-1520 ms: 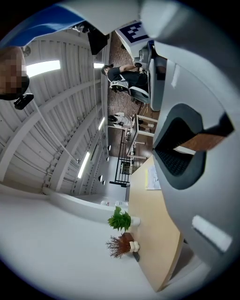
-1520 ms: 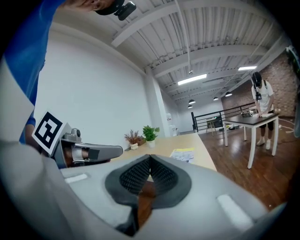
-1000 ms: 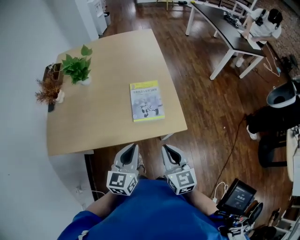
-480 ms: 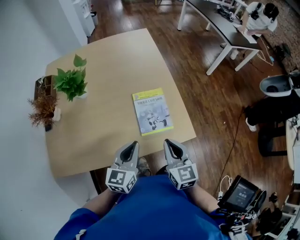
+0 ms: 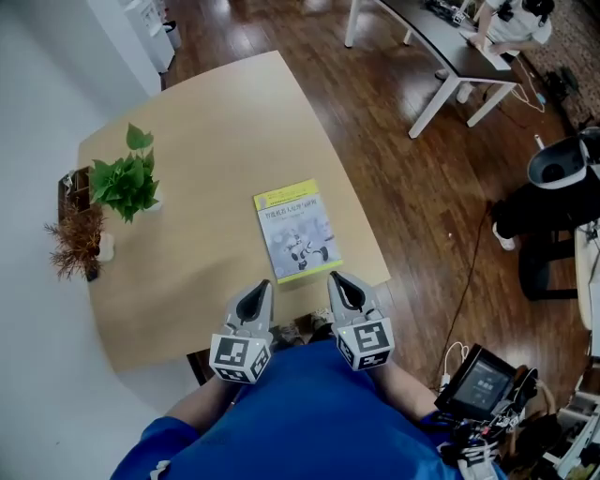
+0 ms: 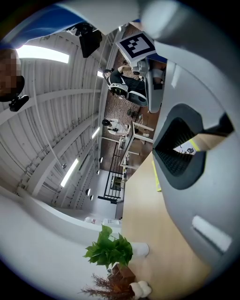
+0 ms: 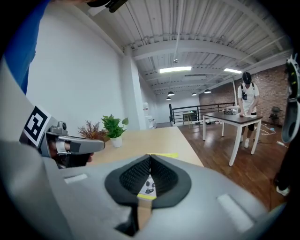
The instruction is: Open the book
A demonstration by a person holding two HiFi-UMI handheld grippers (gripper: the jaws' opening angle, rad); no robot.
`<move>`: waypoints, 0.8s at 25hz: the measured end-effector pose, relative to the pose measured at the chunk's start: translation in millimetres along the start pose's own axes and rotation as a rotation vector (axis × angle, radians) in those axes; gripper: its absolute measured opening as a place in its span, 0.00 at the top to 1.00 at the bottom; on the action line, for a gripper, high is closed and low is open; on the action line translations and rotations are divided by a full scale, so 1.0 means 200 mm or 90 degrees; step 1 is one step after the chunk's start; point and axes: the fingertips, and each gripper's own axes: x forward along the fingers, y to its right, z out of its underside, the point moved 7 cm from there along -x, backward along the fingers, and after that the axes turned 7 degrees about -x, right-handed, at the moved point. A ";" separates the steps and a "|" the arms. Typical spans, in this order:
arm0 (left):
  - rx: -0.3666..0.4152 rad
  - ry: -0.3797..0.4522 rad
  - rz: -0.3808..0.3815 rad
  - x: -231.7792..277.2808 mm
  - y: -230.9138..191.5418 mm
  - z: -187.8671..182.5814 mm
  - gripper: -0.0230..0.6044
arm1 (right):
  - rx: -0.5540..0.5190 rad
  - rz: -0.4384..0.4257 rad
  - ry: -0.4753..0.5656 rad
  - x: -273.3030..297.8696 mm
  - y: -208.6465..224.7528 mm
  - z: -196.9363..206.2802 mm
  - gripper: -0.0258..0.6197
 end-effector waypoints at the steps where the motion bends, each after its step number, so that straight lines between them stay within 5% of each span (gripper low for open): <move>1: 0.000 -0.003 -0.004 0.02 0.00 0.00 0.95 | 0.003 -0.001 -0.004 0.02 0.02 0.00 0.96; 20: -0.023 -0.104 -0.062 0.53 -0.10 0.14 0.95 | 0.040 -0.044 -0.131 0.44 0.38 0.22 0.96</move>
